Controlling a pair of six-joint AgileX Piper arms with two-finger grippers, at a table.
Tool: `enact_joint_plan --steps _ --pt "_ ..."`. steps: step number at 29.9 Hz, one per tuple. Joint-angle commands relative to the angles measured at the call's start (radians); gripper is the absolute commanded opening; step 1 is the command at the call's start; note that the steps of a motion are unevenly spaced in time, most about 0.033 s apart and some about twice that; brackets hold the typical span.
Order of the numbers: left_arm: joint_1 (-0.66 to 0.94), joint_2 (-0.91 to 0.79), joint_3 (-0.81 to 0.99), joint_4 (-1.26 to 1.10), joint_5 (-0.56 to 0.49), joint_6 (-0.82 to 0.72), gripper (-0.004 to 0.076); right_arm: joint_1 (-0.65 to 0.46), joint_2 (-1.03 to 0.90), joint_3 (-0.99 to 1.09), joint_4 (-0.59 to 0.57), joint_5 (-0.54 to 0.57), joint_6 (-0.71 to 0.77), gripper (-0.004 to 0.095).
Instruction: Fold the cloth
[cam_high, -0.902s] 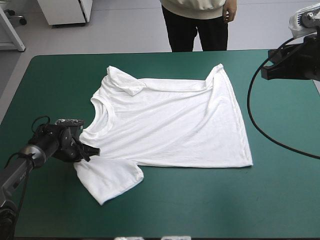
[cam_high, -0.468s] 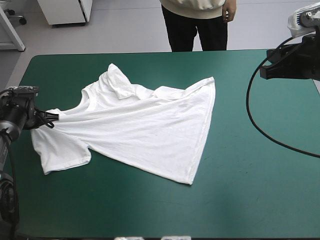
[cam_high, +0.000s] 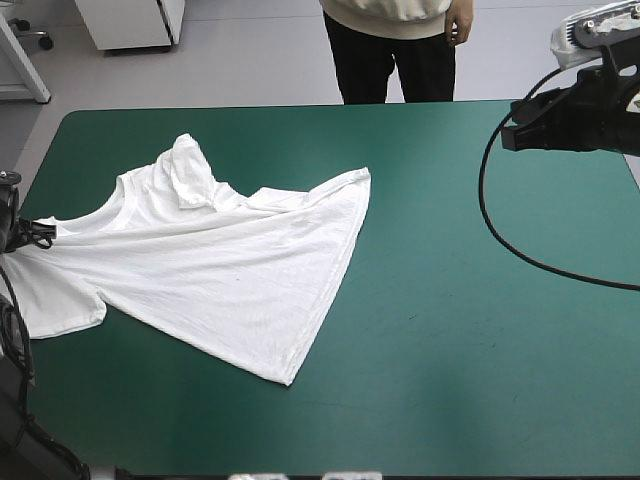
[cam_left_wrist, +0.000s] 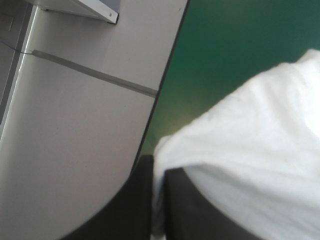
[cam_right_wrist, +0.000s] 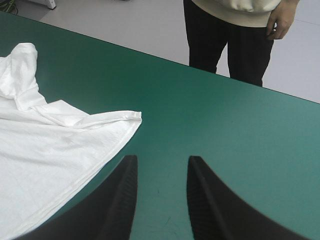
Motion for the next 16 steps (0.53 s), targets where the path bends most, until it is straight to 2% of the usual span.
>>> enact_joint_plan --steps 1,4,6,8,10,12,13,16 --pt "0.005 -0.033 -0.069 -0.036 -0.043 0.033 -0.0008 -0.007 -0.019 -0.017 0.030 -0.050 -0.023 0.0329" --pt "0.003 -0.024 -0.092 -0.179 -0.036 0.163 -0.0003 -0.007 -0.019 -0.017 0.036 -0.041 -0.023 0.0378" --pt "0.001 -0.024 -0.103 -0.261 -0.023 0.197 0.0049 -0.007 -0.021 -0.017 0.052 -0.022 -0.023 0.0434" --pt "0.001 -0.024 -0.112 -0.316 0.005 0.213 0.0174 -0.007 -0.022 -0.017 0.077 -0.004 -0.023 0.0499" --pt "0.001 -0.024 -0.122 -0.358 0.049 0.226 0.0353 -0.007 -0.031 -0.017 0.086 -0.002 -0.023 0.0546" --pt "0.001 -0.030 -0.131 -0.416 0.097 0.227 0.0503 -0.007 -0.044 -0.017 0.080 -0.007 -0.023 0.0550" --pt "0.001 -0.040 -0.131 -0.454 0.113 0.224 0.0548 -0.007 -0.055 -0.017 0.073 -0.007 -0.023 0.0550" --pt "-0.001 -0.098 -0.127 -0.615 0.130 0.269 0.0542 -0.007 -0.090 -0.017 0.056 -0.009 -0.023 0.0550"
